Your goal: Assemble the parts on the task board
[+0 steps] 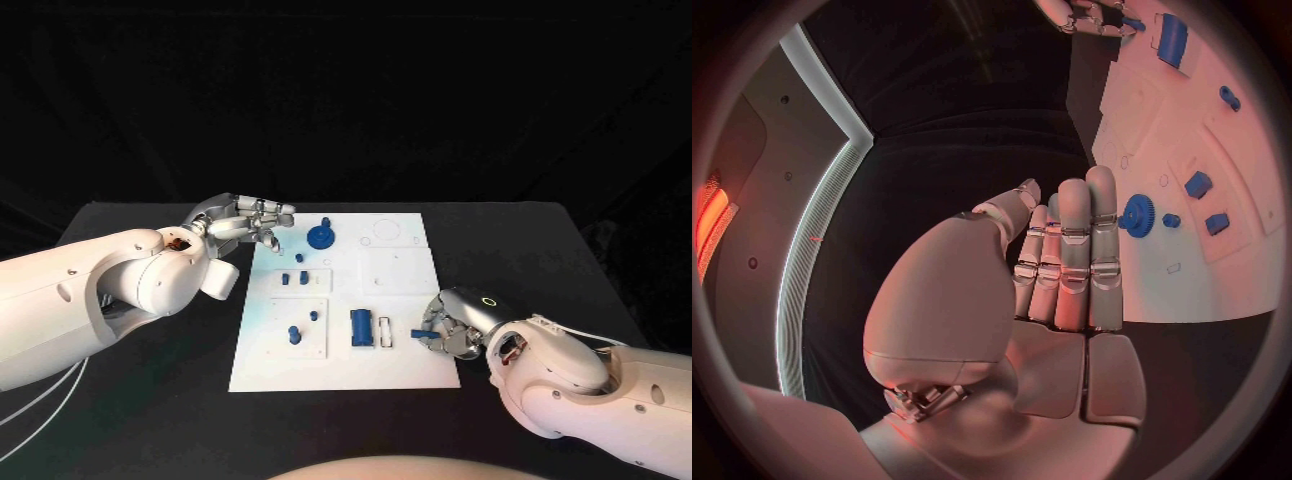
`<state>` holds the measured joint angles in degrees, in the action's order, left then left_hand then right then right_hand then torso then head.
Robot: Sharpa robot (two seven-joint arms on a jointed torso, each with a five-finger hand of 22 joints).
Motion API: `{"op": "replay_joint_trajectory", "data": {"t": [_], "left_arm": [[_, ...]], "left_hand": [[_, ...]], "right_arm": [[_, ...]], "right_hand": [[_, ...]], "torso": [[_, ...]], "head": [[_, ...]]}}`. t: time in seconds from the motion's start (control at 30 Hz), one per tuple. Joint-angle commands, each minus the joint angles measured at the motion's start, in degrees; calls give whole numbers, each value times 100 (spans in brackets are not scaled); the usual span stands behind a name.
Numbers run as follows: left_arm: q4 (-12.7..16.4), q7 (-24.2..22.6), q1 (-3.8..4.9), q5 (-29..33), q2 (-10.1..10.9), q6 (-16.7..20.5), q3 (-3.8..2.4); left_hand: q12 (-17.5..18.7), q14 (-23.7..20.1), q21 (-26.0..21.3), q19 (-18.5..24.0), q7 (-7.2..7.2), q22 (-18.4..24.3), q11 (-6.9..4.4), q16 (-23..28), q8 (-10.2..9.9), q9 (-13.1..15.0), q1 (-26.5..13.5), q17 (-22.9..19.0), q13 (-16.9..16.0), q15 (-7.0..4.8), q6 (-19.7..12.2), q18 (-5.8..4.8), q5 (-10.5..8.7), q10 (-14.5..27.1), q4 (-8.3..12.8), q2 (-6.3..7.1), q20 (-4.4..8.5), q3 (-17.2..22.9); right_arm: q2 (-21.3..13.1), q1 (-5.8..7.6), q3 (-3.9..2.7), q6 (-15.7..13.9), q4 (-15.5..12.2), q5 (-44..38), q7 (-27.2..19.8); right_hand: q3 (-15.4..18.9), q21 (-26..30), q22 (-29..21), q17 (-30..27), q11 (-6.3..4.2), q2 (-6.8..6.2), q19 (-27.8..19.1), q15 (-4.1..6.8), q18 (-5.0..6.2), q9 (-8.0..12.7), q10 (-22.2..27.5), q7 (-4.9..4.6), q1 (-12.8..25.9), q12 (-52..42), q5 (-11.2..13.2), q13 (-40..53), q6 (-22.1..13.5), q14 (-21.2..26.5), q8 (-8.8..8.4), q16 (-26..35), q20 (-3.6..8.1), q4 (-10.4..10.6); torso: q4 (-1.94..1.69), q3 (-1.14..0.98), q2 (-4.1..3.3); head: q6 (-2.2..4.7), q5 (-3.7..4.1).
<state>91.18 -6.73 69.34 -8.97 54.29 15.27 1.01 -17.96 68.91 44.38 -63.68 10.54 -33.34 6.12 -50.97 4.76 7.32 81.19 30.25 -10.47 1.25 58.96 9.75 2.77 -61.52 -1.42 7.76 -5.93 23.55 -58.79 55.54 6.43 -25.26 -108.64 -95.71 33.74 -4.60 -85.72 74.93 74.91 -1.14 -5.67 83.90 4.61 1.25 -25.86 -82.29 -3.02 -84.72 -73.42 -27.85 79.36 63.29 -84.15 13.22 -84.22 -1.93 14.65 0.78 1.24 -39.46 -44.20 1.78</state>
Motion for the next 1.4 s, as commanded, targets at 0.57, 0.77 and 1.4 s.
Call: {"op": "replay_joint_trajectory", "data": {"t": [0.57, 0.77, 1.4], "left_arm": [[47, -21, 3, 25, -1, -84, -3], [55, -22, 3, 25, -1, -85, -3], [46, -19, 3, 23, -15, -102, -3]], "left_hand": [[-12, -37, -30, -30, -14, 9, -12, 11, 20, -10, -23, -5, -7, 2, -38, 80, 18, 47, 0, -28, -23, -20], [-12, -37, -30, -30, -14, 9, -12, 11, 20, -10, -23, -5, -7, 2, -38, 80, 18, 47, 0, -28, -23, -20], [-19, -38, -33, -31, -15, 11, -12, 9, 22, -11, -18, -7, -7, 2, -42, 80, 17, 53, 5, -29, -23, -19]], "right_arm": [[303, 173, 21, -536, -84, 2207, -271], [467, 175, 21, -474, 22, 2433, -329], [771, 176, 20, -378, 303, 2587, -331]], "right_hand": [[-882, -27, 1391, 522, -30, -134, 444, 27, -38, -238, -75, 22, 521, -46, -119, -75, -7, -385, 134, -26, 35, -103], [-757, -65, 1402, 557, -53, -150, 460, 43, -46, -309, -116, 56, 977, -96, -426, -40, 84, -393, 217, -46, 47, 106], [-601, -74, 1404, 578, -73, -96, 464, 61, -47, -363, -151, 80, 1209, -162, -388, 12, 108, -398, 269, -59, 64, 157]], "torso": [[-2, 0, 1], [0, -7, -1], [5, -6, -2]], "head": [[10, -12], [30, -32], [30, -105]]}}
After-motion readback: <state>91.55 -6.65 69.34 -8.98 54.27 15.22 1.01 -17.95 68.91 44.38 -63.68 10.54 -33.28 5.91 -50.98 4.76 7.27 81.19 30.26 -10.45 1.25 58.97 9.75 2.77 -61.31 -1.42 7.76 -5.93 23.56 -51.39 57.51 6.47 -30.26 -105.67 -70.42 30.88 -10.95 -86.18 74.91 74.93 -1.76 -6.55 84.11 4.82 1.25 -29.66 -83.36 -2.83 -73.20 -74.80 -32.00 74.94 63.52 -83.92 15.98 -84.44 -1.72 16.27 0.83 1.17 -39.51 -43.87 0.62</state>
